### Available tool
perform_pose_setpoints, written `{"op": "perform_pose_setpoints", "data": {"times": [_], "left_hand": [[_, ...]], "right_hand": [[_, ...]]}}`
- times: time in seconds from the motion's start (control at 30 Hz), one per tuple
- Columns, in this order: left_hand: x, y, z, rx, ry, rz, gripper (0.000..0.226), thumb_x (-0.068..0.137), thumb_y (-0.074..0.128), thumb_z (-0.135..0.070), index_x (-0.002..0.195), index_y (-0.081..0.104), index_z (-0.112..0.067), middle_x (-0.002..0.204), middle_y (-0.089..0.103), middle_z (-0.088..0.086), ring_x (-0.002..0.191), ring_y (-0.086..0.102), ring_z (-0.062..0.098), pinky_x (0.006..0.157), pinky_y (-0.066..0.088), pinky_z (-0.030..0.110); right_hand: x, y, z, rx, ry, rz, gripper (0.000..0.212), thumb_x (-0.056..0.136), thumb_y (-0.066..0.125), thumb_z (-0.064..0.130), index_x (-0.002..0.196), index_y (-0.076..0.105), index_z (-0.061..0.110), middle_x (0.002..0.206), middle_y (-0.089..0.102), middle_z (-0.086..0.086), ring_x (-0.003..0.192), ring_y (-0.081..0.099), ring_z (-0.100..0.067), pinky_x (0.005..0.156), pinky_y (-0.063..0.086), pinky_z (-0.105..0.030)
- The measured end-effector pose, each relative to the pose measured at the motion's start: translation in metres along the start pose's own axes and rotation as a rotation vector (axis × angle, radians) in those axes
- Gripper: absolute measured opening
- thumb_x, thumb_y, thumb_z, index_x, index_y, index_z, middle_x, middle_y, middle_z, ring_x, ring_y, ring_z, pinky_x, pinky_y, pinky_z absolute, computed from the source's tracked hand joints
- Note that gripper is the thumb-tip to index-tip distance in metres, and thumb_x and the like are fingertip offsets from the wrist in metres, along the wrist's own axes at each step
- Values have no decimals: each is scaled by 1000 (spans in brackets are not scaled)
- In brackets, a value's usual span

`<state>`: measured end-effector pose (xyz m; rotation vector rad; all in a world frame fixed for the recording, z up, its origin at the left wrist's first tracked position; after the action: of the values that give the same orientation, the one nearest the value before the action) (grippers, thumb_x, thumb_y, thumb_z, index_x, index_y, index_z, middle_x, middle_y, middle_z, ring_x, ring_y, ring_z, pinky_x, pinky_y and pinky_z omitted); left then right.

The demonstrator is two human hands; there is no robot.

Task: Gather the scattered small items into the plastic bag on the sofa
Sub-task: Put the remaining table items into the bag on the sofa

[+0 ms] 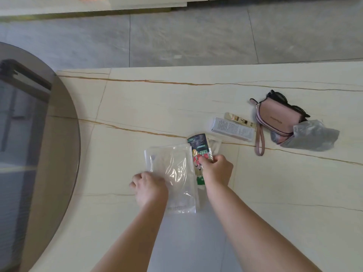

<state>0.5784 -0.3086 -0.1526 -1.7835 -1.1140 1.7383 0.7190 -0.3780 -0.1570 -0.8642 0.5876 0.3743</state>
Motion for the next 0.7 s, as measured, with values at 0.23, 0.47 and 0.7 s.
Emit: {"op": "perform_pose_setpoints", "data": {"times": [0.23, 0.47, 0.7], "left_hand": [[-4, 1, 1, 18, 39, 31, 33, 90, 51, -17, 121, 48, -5, 135, 35, 10, 129, 27, 29, 90, 41, 35], [-47, -30, 14, -256, 135, 258, 25, 90, 60, -22, 95, 39, -10, 92, 51, 8, 88, 54, 28, 74, 44, 33], [-141, -97, -10, -406, 305, 310, 24, 86, 66, -13, 88, 43, -7, 84, 51, 8, 79, 53, 25, 68, 46, 33]], "right_hand": [[-5, -8, -8, 120, -25, -58, 25, 82, 68, 20, 94, 48, 10, 84, 62, -4, 61, 57, -14, 48, 38, -25], [-34, -83, -10, 261, 57, 34, 20, 80, 69, 14, 87, 64, -4, 70, 62, -10, 63, 59, -27, 59, 47, -30], [-97, -199, -6, 469, 109, 58, 13, 91, 59, 21, 93, 50, 13, 91, 63, -10, 77, 65, -26, 71, 54, -37]]}}
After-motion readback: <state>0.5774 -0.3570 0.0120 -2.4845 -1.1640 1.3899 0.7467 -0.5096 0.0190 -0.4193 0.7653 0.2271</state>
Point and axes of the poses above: each hand's wrist, its own x-axis towards the middle knuckle, its own y-axis out of the palm, z = x × y, the point moved 1 cm from there along x, towards the middle knuckle
